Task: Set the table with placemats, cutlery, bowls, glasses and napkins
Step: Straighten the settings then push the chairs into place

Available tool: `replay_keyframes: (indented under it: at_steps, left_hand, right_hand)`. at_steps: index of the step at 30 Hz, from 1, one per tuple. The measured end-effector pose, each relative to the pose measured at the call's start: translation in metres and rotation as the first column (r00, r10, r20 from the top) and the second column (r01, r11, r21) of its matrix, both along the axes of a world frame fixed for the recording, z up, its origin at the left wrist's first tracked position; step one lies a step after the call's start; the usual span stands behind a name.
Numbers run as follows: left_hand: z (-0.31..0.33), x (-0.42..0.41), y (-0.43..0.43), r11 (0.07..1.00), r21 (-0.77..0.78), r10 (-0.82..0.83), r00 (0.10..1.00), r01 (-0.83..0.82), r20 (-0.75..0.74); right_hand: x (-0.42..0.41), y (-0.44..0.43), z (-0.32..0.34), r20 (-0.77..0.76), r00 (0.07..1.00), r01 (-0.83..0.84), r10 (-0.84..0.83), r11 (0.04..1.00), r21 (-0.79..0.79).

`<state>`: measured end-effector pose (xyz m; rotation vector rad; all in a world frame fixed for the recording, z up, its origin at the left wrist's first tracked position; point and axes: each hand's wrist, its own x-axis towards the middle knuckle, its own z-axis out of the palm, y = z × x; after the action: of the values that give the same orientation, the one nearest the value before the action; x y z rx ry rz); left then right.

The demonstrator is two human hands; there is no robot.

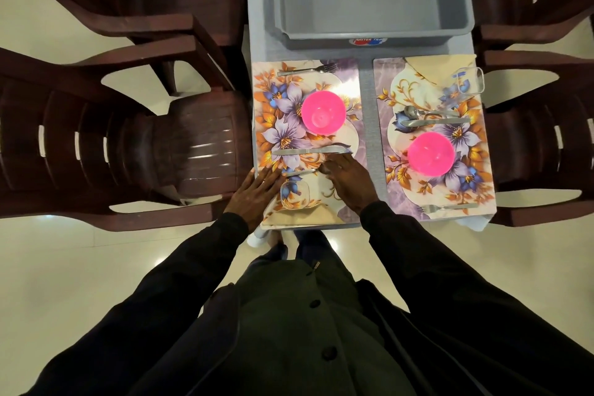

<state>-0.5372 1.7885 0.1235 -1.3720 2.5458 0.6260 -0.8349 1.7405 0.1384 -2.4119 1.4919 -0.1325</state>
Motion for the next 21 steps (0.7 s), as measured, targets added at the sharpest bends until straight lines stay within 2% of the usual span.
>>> replay_keyframes:
  at_steps: [6, 21]
  left_hand:
    - [0.007, -0.002, -0.004, 1.0, -0.016, 0.016, 0.999, -0.017, -0.042]
    - [0.004, -0.009, -0.02, 0.998, -0.024, 0.063, 0.998, -0.063, 0.014]
  right_hand:
    - [0.008, -0.005, -0.003, -0.009, 0.999, 0.052, -0.052, 0.999, 0.009]
    - [0.014, -0.016, -0.008, -0.018, 0.992, 0.123, -0.123, 0.992, -0.022]
